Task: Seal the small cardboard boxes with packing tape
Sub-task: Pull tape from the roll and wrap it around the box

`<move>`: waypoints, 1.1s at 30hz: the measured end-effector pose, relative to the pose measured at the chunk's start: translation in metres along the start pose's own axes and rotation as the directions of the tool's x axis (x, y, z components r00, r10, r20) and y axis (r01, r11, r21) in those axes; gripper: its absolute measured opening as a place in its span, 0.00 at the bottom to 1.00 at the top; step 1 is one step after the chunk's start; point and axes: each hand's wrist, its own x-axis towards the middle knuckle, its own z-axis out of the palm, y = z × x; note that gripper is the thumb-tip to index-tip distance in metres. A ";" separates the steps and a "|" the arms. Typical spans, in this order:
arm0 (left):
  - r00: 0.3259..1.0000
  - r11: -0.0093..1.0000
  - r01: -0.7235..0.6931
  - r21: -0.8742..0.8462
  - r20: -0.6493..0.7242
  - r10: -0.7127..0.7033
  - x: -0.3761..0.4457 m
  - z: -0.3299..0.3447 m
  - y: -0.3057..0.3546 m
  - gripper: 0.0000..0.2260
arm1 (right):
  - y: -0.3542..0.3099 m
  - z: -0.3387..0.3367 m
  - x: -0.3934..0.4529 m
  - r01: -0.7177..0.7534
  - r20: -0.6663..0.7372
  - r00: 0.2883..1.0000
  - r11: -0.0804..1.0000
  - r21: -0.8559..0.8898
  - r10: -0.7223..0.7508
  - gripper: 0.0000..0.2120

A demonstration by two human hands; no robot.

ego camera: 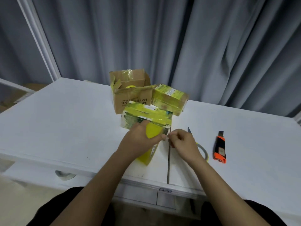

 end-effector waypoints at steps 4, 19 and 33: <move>0.991 0.979 -0.016 -0.201 0.124 0.041 0.001 -0.016 -0.006 0.21 | -0.022 0.017 -0.026 -0.331 0.347 0.919 0.842 0.426 0.186 0.18; 0.945 0.735 -0.280 0.618 0.042 0.324 0.052 0.003 -0.060 0.27 | -0.023 -0.002 -0.038 -0.363 0.008 0.925 0.875 0.320 0.381 0.14; 0.907 0.595 -0.235 0.769 -0.047 0.419 0.018 0.007 -0.040 0.17 | -0.011 -0.003 -0.062 0.174 -0.237 0.963 0.966 0.190 -0.127 0.29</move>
